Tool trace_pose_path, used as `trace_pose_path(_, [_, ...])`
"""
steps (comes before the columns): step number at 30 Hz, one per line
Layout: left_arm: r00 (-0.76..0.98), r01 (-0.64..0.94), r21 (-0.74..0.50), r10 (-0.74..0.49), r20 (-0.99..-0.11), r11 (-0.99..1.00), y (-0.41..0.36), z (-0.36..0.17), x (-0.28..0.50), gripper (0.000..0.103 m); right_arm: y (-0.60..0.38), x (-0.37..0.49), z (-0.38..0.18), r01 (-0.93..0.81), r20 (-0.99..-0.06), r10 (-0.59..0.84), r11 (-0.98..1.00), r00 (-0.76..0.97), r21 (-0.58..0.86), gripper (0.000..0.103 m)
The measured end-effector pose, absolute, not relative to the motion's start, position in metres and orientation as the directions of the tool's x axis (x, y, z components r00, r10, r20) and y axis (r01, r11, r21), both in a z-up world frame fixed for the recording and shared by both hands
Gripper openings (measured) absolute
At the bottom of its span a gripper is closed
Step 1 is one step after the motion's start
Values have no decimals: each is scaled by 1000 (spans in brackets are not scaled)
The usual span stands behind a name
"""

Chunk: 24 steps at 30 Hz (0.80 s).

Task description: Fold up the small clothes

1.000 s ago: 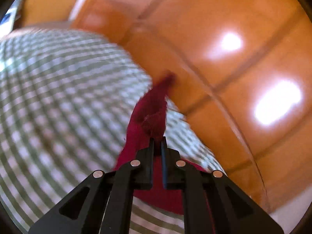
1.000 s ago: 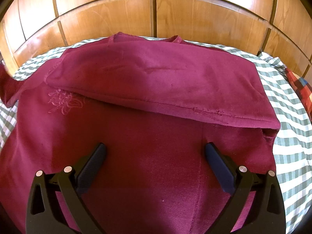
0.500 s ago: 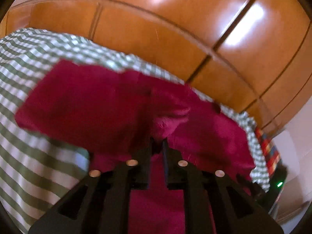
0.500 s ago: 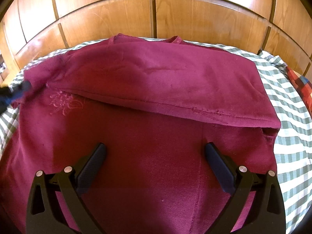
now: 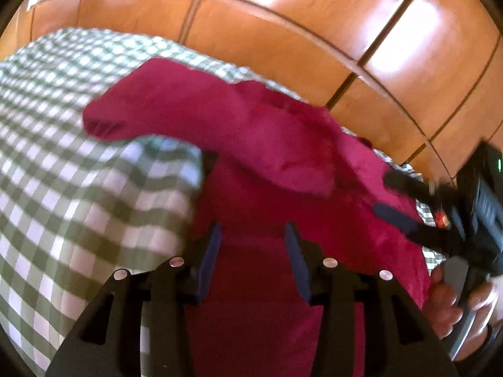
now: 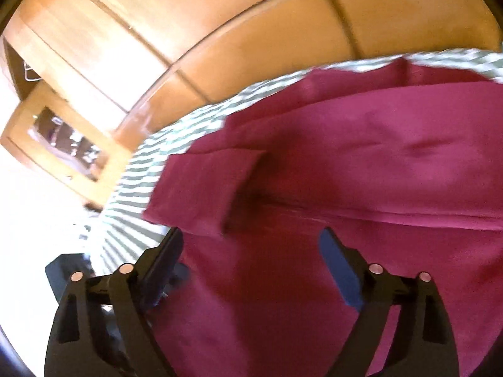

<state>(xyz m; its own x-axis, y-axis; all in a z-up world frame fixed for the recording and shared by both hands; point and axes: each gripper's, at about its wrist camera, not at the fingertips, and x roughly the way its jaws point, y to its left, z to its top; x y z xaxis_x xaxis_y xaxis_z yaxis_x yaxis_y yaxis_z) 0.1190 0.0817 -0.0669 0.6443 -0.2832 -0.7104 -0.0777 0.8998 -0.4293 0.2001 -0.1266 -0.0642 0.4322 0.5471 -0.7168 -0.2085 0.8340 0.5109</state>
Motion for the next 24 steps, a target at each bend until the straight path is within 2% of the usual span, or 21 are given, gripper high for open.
trace_pose_path(1, [641,-79,-445,-297,-708,892,84,-72,118,42,-114,210,-70,-201,-732,540,839,416,505,82])
trace_pose_path(3, [647,-72,-447,-300,-701,891,85,-75,117,42,-97,223,-82,-176,-763,518,853,385,491,71])
trace_pose_path(4, [648,-69,-441,-296,-702,895,84,-76,117,42,-87,229,-88,-165,-788,478,877,389,451,59])
trace_pose_path(6, [649,-63,-431,-292,-703,900,83,-79,116,42,-78,232,-87,-179,-808,434,901,398,396,15])
trace_pose_path(7, [650,-62,-436,-295,-700,898,83,-81,116,43,-75,231,-83,-188,-810,435,900,394,392,8])
trace_pose_path(12, [656,-58,-477,-327,-680,877,88,-84,114,43,-85,210,-6,-297,-709,436,900,554,320,5])
trace_pose_path(17, [658,-57,-471,-322,-681,880,86,-85,112,43,-132,210,58,-278,-627,394,919,672,279,5])
trace_pose_path(20, [658,-57,-468,-319,-682,882,86,-85,109,43,-178,213,68,-190,-637,299,953,710,236,5])
trace_pose_path(24, [658,-58,-462,-314,-685,885,85,-84,110,44,-242,213,44,-46,-697,198,972,689,230,5])
